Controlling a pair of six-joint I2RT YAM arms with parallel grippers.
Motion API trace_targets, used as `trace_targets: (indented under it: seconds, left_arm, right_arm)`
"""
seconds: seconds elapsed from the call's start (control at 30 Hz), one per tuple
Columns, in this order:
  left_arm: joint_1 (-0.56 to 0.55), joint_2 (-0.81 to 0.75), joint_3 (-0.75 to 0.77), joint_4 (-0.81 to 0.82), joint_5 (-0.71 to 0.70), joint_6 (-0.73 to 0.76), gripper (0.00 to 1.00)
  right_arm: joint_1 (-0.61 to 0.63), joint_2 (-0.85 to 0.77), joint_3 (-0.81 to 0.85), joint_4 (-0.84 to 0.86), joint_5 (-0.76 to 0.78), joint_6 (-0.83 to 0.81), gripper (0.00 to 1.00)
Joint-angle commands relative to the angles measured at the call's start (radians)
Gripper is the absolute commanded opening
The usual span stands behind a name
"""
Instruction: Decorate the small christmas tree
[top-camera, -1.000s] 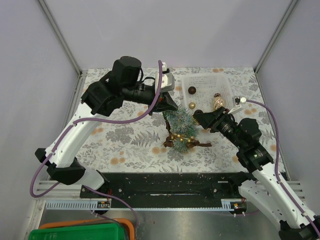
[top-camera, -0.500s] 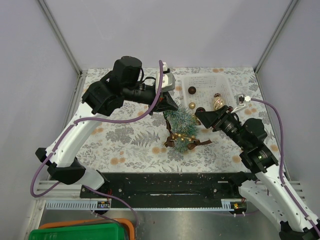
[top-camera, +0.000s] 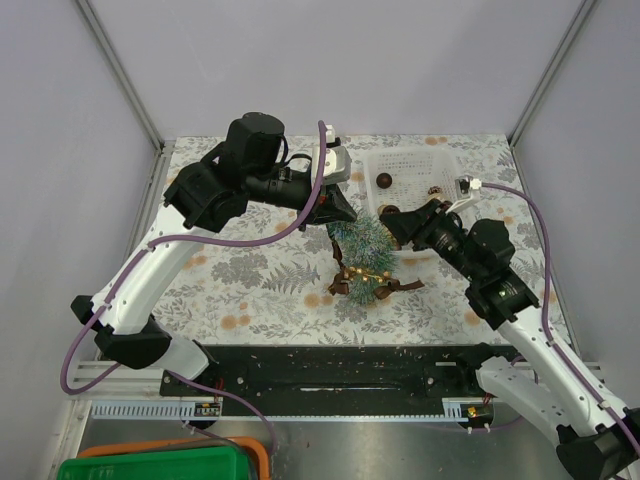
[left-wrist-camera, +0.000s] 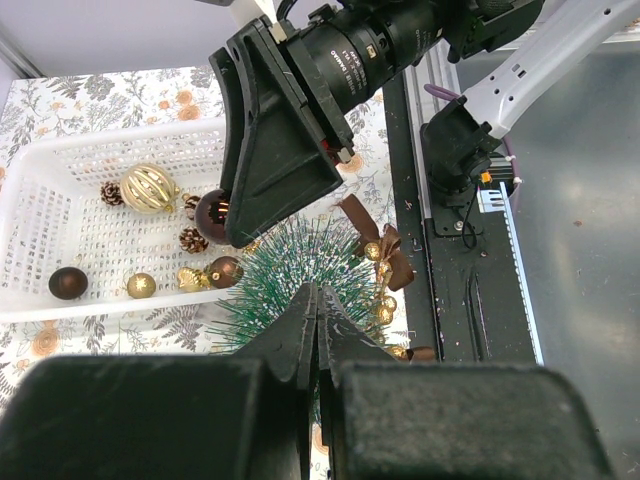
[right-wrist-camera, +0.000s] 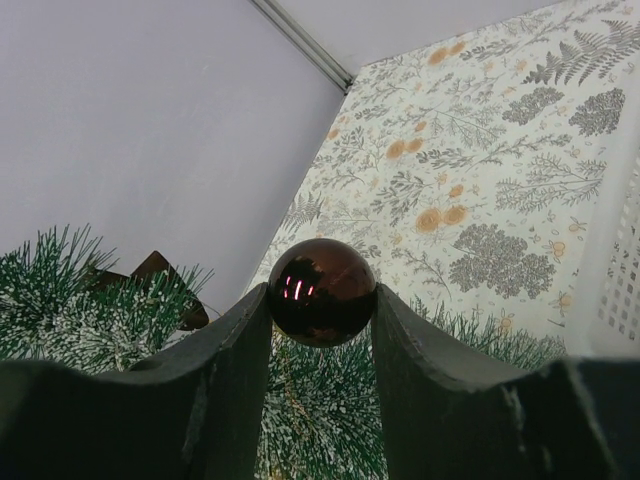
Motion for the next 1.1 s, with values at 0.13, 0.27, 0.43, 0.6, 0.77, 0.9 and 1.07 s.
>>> trace_targets:
  seconds: [0.13, 0.27, 0.43, 0.6, 0.77, 0.9, 1.07]
  left_arm:
    - [-0.005, -0.005, 0.037, 0.011, 0.035, 0.008, 0.0]
    - [-0.004, -0.008, 0.037, 0.011, 0.035, 0.008, 0.0]
    - [-0.004, -0.008, 0.036, 0.011, 0.035, 0.007, 0.0]
    - [-0.004, -0.005, 0.04, 0.011, 0.038, 0.007, 0.0]
    - [-0.005, -0.005, 0.04, 0.011, 0.036, 0.005, 0.0]
    - [-0.004, -0.007, 0.04, 0.013, 0.032, 0.007, 0.0]
    - [-0.005, -0.005, 0.039, 0.011, 0.033, 0.007, 0.0]
  right_arm:
    - [0.01, 0.015, 0.017, 0.111, 0.045, -0.039, 0.09]
    - [0.01, 0.013, -0.015, 0.106, 0.053, -0.044, 0.09]
    - [0.01, 0.015, -0.06, 0.105, 0.07, -0.05, 0.08]
    - [0.01, 0.013, -0.094, 0.108, 0.082, -0.051, 0.08]
    - [0.01, -0.01, -0.117, 0.089, 0.087, -0.044, 0.08]
    - [0.01, -0.063, -0.14, 0.045, 0.084, -0.019, 0.08]
    - [0.01, -0.163, -0.155, -0.047, 0.062, 0.021, 0.08]
